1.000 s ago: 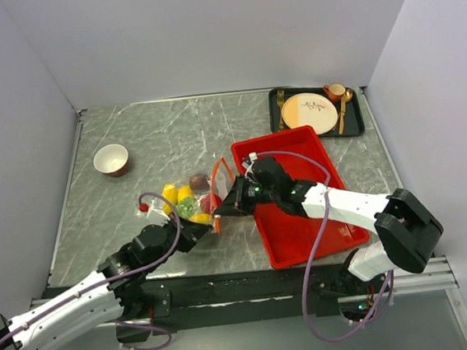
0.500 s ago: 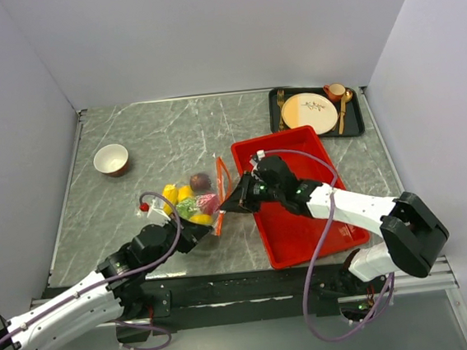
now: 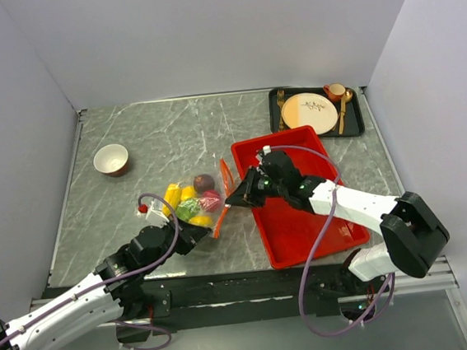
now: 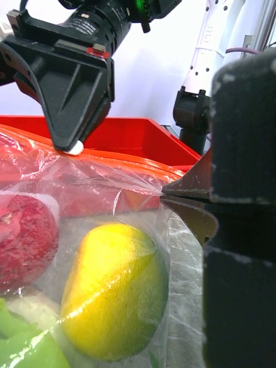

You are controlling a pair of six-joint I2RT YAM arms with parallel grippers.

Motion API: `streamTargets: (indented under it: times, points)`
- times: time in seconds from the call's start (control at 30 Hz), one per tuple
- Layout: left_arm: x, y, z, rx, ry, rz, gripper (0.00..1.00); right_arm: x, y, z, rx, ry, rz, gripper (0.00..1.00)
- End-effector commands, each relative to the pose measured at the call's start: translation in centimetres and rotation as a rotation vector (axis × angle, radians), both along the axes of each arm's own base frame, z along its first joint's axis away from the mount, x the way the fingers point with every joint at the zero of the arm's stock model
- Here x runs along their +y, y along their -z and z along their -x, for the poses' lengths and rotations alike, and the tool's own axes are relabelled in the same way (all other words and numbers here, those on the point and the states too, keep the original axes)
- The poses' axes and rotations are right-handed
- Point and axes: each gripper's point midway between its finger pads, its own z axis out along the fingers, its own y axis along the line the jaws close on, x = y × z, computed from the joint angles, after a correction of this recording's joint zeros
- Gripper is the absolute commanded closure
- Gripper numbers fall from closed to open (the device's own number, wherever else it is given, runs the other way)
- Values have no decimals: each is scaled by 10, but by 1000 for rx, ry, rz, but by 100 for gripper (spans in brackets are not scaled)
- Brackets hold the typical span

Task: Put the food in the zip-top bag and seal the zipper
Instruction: Zip the zipper food storage bag at the center of the board.

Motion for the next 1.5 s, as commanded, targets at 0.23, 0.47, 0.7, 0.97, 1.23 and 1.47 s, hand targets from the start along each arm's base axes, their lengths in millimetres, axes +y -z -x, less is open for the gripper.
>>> streamTargets:
  times: [0.23,0.47,0.7,0.97,1.23,1.47]
  points:
    - [4,19,6,46,10,-49,99,-14,-34,-46,-155,78,13,89]
    - [5,21,8,54,11,-57,99,-18,-32,-54,-172,70,36,89]
    - [10,27,11,67,3,-60,99,-27,-32,-65,-179,85,54,89]
    - [13,31,13,83,-1,-58,99,-32,-32,-74,-184,88,58,89]
    - [16,32,15,87,-4,-65,99,-34,-32,-83,-189,93,60,89]
    - [18,34,15,89,-13,-52,99,-36,-33,-89,-194,92,67,89]
